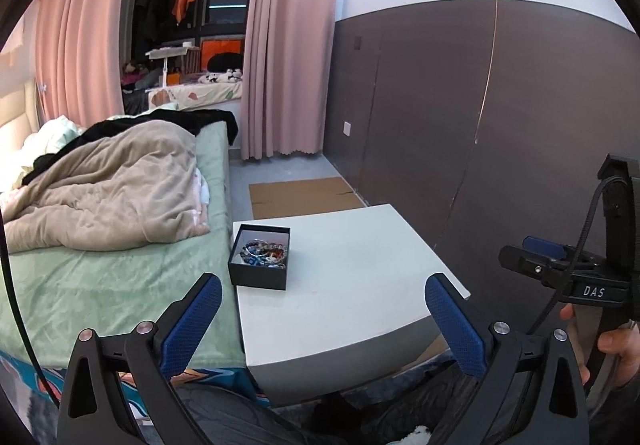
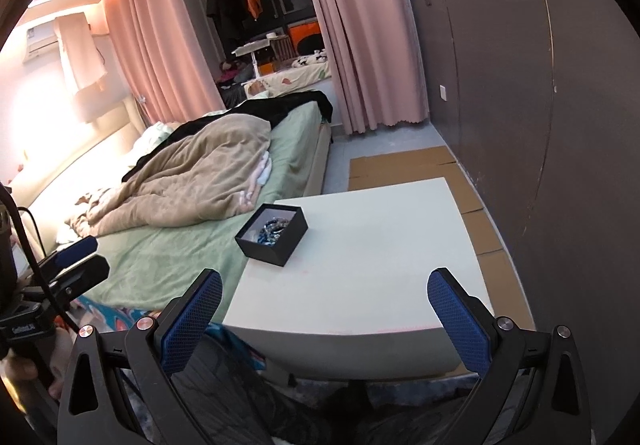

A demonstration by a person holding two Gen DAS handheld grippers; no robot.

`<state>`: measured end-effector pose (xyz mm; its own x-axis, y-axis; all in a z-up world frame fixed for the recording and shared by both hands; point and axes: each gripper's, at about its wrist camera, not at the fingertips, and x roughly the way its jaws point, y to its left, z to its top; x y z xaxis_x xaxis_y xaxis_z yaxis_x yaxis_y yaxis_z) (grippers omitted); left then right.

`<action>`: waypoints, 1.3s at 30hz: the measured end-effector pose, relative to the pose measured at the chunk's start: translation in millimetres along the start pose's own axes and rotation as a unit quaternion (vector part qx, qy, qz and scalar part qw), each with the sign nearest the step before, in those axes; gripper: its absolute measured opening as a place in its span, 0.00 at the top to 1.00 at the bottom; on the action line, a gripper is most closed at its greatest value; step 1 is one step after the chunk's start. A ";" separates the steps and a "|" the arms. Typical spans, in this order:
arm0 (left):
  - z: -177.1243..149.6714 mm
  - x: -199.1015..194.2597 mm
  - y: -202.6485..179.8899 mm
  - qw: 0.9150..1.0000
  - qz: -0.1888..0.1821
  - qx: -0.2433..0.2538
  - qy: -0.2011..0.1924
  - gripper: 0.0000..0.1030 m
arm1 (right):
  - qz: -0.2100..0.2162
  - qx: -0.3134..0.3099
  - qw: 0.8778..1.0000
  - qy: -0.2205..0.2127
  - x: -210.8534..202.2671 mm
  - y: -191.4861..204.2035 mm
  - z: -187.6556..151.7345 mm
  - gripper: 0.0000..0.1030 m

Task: Organize jewelry

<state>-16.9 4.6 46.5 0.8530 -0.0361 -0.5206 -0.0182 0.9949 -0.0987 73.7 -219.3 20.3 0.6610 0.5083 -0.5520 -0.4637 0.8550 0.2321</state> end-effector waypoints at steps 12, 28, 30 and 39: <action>-2.8 -0.4 1.6 1.000 0.001 0.001 0.001 0.01 | -0.001 0.000 1.000 -0.001 -0.2 -0.1 -0.9 0.00; -2.0 2.8 1.1 1.000 0.006 0.005 -0.001 0.00 | 0.000 0.001 1.000 0.003 1.8 -1.9 1.6 0.00; -2.0 2.7 1.2 1.000 0.007 0.005 0.000 0.00 | 0.000 0.000 1.000 0.003 2.2 -2.1 2.0 0.00; -2.7 2.8 2.6 1.000 0.008 0.002 -0.002 0.00 | 0.000 0.001 1.000 0.002 2.4 -1.6 2.2 0.00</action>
<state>-16.0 6.9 42.4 0.8549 -0.0205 -0.5183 -0.0287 0.9958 -0.0867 77.3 -219.2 20.3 0.6593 0.5072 -0.5550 -0.4618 0.8557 0.2334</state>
